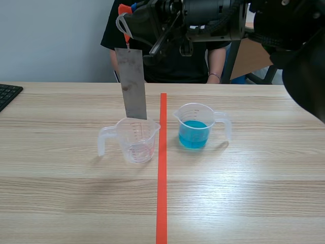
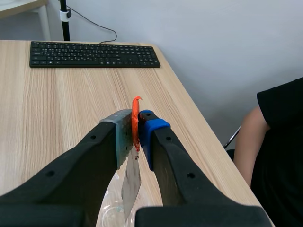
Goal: Do the redox reaction experiment.
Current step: 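Put the plate into the left beaker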
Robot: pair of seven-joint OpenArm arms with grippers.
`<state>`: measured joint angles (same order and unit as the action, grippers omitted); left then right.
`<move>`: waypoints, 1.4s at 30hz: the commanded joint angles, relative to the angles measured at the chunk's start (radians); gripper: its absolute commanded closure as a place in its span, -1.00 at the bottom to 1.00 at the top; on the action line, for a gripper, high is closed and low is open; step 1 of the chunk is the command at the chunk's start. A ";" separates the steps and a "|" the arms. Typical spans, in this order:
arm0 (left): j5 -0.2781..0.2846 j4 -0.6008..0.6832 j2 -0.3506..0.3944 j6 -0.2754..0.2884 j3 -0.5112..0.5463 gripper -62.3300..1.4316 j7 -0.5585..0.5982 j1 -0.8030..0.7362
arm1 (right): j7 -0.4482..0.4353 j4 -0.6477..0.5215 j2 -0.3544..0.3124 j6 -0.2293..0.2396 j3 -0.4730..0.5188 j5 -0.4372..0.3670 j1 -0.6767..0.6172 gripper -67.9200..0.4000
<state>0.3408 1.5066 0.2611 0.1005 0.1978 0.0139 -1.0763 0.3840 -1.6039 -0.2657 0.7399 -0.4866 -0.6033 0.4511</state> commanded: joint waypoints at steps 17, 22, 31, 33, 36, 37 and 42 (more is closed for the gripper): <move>0.000 0.005 0.008 -0.001 0.005 0.80 0.011 0.015 | -0.069 0.077 0.032 0.006 -0.018 0.014 0.029 0.94; 0.000 0.005 0.008 -0.002 0.005 0.80 0.011 0.015 | -0.106 0.114 0.045 0.006 -0.041 0.055 0.028 0.94; 0.000 0.005 0.008 -0.002 0.005 0.80 0.010 0.013 | -0.182 0.189 0.045 0.006 -0.071 0.108 0.028 0.94; 0.000 0.005 0.008 -0.002 0.005 0.80 0.011 0.013 | -0.204 0.214 0.045 0.006 -0.079 0.125 0.028 0.94; 0.000 0.005 0.008 -0.002 0.005 0.80 0.011 0.013 | -0.244 0.253 0.045 0.006 -0.090 0.162 0.028 0.94; 0.000 0.005 0.008 -0.002 0.005 0.80 0.011 0.013 | -0.259 0.268 0.045 0.006 -0.093 0.172 0.028 0.94; 0.000 0.005 0.008 -0.002 0.005 0.69 0.011 0.013 | -0.325 0.343 0.050 0.006 -0.099 0.231 0.028 0.94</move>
<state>0.3408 1.5059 0.2687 0.1005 0.1982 0.0147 -1.0531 0.0772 -1.2583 -0.2214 0.7387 -0.5850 -0.3653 0.4507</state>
